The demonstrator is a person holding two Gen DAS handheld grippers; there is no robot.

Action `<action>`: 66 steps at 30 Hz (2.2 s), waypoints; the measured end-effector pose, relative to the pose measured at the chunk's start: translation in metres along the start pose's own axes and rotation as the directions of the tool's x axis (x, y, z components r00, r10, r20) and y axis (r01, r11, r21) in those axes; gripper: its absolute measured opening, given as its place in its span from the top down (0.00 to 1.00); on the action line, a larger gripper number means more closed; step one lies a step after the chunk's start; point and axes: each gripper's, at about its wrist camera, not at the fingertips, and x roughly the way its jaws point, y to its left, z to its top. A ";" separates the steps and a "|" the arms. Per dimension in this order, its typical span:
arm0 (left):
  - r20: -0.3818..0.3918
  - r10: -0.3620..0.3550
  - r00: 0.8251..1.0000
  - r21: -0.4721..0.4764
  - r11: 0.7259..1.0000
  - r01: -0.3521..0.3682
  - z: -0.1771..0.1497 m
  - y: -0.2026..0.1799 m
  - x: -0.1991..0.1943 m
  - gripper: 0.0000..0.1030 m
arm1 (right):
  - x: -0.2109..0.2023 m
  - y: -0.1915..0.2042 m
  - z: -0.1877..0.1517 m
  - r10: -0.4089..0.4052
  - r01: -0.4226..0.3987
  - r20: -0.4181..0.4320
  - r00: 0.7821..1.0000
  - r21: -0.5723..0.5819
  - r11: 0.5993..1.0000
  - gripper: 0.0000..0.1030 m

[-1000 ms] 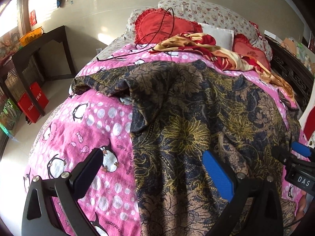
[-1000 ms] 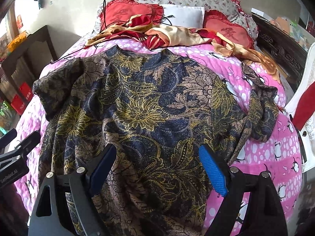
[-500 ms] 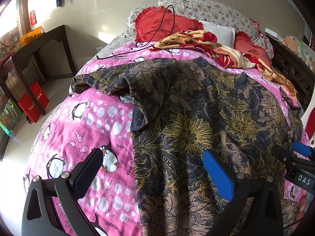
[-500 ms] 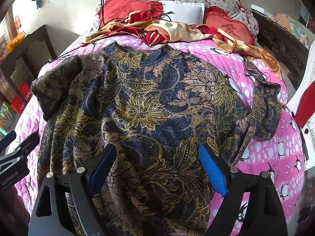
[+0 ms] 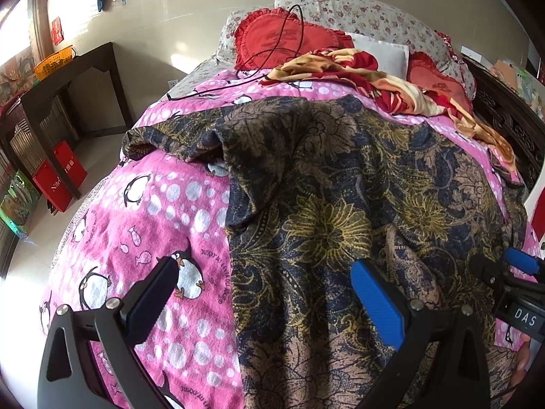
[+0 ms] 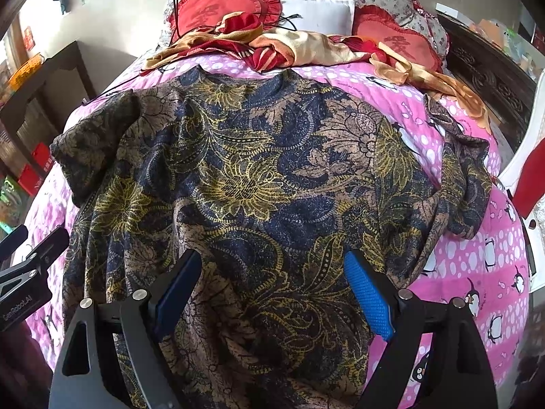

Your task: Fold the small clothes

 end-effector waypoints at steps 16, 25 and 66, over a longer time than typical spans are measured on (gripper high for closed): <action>-0.016 0.001 1.000 -0.010 1.000 -0.001 -0.001 0.005 0.006 0.00 | 0.008 0.008 0.000 0.013 -0.013 -0.022 1.000 -0.007 1.000 0.14; -0.022 0.001 1.000 -0.020 1.000 -0.001 0.002 0.007 0.010 0.00 | 0.012 0.013 0.001 -0.008 0.007 -0.042 0.999 -0.028 1.000 0.14; -0.099 -0.225 0.969 -0.579 0.805 0.128 0.137 0.204 0.182 0.89 | 0.052 0.047 0.010 0.076 -0.090 -0.128 0.989 -0.108 0.990 0.14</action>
